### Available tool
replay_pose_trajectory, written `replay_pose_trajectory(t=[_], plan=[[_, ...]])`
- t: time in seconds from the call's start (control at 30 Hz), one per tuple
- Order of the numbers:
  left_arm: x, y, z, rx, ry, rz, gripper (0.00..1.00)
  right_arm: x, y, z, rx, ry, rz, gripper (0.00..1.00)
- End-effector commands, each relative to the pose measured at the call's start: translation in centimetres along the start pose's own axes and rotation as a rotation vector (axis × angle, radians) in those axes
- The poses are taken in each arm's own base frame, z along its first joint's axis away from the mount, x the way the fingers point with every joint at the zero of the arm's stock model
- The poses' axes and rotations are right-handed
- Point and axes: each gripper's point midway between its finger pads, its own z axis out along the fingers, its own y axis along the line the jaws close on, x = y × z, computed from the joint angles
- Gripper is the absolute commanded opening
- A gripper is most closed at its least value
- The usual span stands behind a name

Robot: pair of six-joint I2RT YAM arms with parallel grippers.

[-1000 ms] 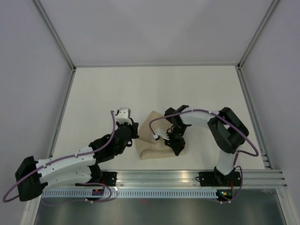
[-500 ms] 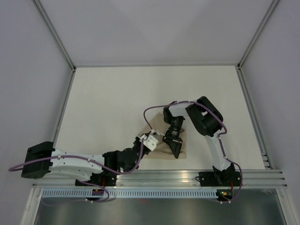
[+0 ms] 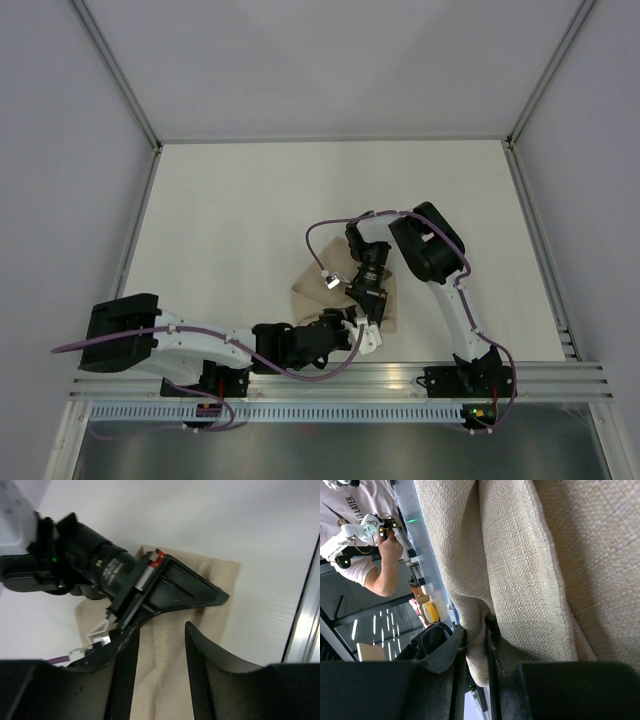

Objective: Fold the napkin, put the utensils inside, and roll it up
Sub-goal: Roll the napkin at the center of the board.

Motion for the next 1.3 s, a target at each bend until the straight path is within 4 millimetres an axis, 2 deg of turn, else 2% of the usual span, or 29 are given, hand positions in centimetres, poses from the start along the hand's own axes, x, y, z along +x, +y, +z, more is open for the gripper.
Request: replay_pose_trajectory(t=[0.0,0.17,0.27,0.43,0.57,0.9,1.27], plan=[[1.0,-3.5,0.8,0.148,0.043,0.03,0.47,-1.1,-4.7,-0.2,0.122,-0.005,-0.125,0.23],[2.4,-5.5,1.6,0.218,0.071,0.073,0.52,-0.9,-4.9,-0.1,0.128,0.0,-0.113,0.23],[2.8,-6.6,1.9,0.262,0.081,0.09,0.58,-0.7,-5.2,-0.1,0.136,0.005,-0.103,0.23],[3.5,-7.7,2.6,0.303,0.091,0.134,0.6,-0.7,-5.3,-0.1,0.143,0.01,-0.099,0.24],[4.9,-8.4,3.1,0.309,0.114,0.162,0.61,-0.6,-5.4,0.0,0.136,0.013,-0.092,0.24],[7.3,-7.2,3.9,0.219,0.162,0.17,0.56,-0.5,-5.6,0.1,0.14,0.011,-0.093,0.24],[9.8,-7.1,4.2,0.195,0.244,0.17,0.47,-0.7,-5.5,0.1,0.144,0.007,-0.094,0.24]])
